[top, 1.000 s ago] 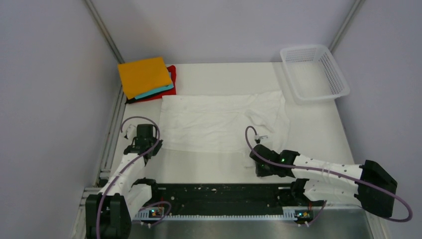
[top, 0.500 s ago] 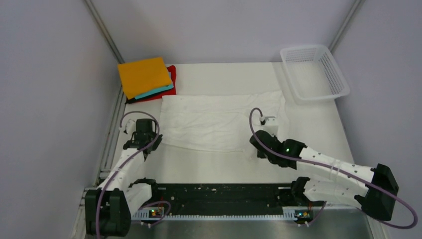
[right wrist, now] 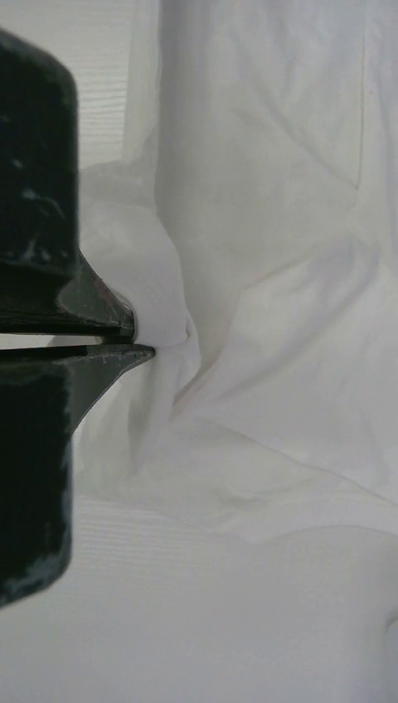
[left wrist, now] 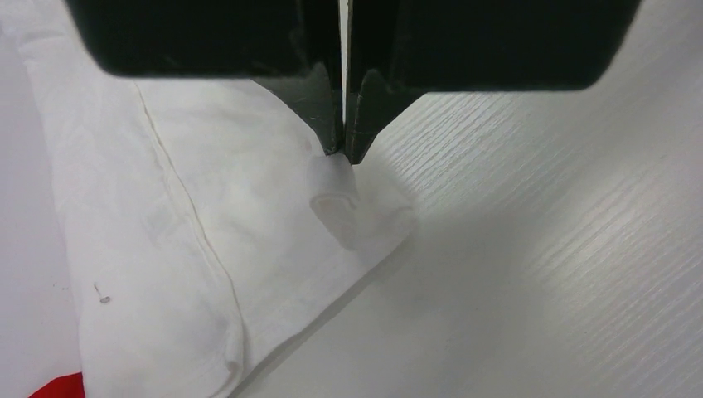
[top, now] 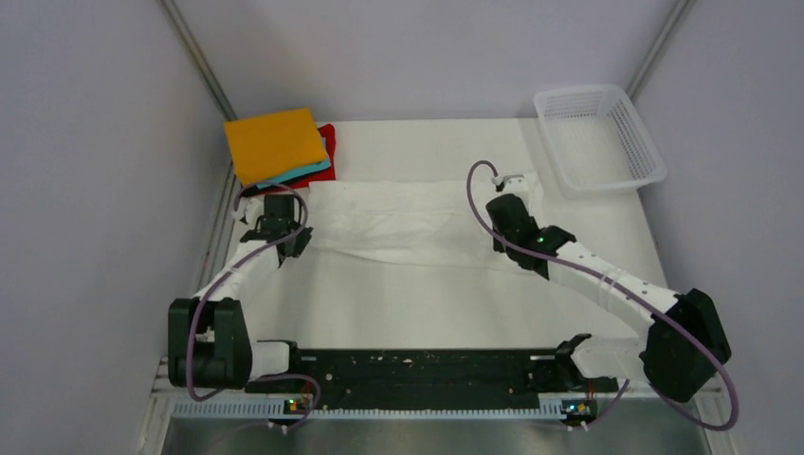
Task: Fold and stack the t-shirts
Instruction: Fold the other side of the tshirt into a rectangle
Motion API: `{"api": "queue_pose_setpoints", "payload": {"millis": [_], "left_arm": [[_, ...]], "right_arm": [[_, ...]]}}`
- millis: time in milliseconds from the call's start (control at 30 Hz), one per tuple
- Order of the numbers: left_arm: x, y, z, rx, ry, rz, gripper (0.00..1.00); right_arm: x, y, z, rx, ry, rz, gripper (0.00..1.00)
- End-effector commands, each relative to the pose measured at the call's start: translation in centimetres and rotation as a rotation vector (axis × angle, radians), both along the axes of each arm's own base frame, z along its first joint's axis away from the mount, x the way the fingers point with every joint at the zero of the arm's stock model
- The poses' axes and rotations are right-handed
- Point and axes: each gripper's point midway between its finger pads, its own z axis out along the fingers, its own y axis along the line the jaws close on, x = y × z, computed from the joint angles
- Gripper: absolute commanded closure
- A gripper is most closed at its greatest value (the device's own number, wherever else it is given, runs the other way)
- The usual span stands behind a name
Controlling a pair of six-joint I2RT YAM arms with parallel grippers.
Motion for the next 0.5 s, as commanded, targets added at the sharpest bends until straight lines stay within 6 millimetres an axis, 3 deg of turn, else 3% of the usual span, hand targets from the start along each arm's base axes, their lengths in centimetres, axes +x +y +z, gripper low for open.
{"api": "queue_pose_setpoints", "payload": {"millis": [0, 267, 467], "left_arm": [[3.3, 0.2, 1.4, 0.025, -0.04, -0.014, 1.0], [5.8, 1.0, -0.2, 0.061, 0.048, 0.008, 1.0], [7.4, 1.5, -1.3, 0.076, 0.1, 0.018, 1.0]], "right_arm": [[5.3, 1.6, 2.4, 0.034, -0.085, 0.104, 1.0], [10.4, 2.0, 0.9, -0.027, -0.039, 0.134, 1.0], [13.6, 0.7, -0.7, -0.082, -0.006, 0.085, 1.0]]}}
